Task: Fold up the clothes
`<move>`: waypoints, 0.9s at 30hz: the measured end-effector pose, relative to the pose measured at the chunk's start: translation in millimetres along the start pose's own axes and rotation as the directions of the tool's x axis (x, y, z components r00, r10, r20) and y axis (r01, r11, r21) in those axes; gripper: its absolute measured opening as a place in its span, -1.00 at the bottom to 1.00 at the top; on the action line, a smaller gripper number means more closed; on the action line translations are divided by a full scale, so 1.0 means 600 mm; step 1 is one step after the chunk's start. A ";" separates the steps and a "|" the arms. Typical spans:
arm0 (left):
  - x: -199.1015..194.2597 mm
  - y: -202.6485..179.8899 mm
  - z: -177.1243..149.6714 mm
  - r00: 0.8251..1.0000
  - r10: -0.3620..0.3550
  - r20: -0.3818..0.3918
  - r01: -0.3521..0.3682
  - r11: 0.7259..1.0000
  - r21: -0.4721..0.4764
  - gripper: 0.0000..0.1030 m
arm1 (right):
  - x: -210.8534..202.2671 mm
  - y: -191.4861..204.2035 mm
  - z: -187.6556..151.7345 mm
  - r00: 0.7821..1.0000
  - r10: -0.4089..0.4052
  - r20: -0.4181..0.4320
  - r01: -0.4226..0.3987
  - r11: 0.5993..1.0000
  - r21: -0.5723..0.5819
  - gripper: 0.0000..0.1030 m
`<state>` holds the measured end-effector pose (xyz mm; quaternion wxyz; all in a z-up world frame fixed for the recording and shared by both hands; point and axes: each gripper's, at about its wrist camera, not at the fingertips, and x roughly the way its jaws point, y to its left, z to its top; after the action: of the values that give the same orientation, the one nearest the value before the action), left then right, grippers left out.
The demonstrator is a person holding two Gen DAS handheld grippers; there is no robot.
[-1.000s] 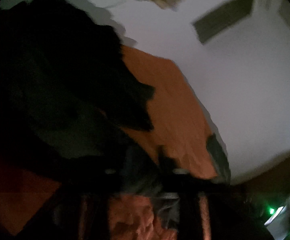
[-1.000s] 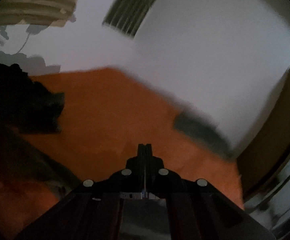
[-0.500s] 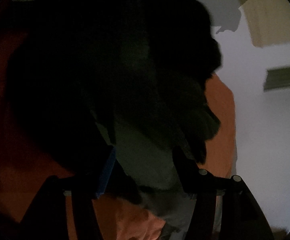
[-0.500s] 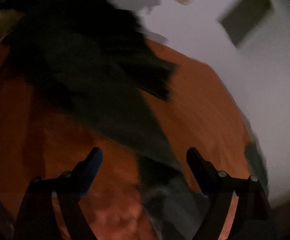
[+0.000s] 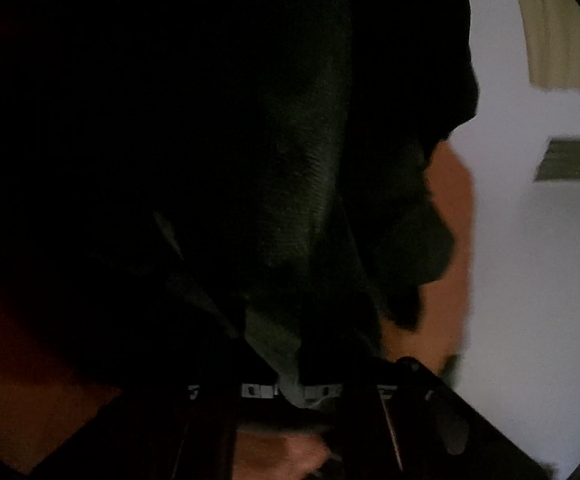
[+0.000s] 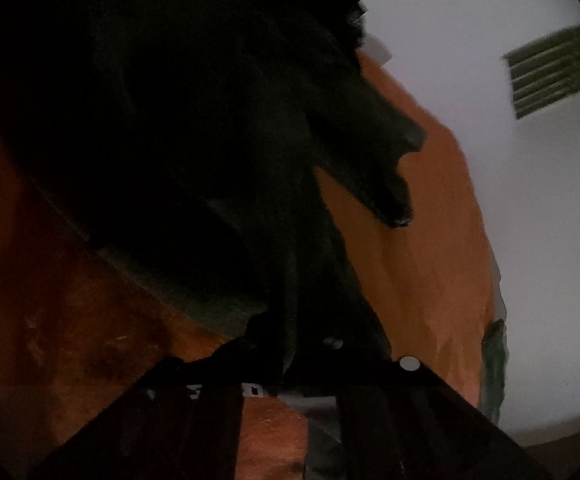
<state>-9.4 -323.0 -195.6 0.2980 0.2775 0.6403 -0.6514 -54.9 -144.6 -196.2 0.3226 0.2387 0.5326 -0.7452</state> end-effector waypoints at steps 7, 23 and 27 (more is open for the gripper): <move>-0.112 -0.104 -0.107 0.958 0.021 0.286 -0.097 0.962 0.256 -0.93 | -0.108 -0.056 -0.027 0.971 -0.194 0.141 0.170 0.971 0.169 -0.96; -0.086 -0.204 -0.520 0.737 -0.088 -0.670 0.593 0.560 0.579 -0.72 | -0.255 -0.364 -0.331 0.903 -0.387 -0.188 0.430 0.785 0.446 -0.95; -0.042 -0.175 -0.550 0.721 0.032 -0.692 0.532 0.614 0.583 -0.66 | -0.208 -0.304 -0.385 0.926 -0.287 -0.246 0.364 0.850 0.380 -0.95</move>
<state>-77.5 7.7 -115.2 -0.1836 0.4796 0.4066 -0.7556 -101.6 143.6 -66.2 0.0829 0.2746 0.4198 -0.8611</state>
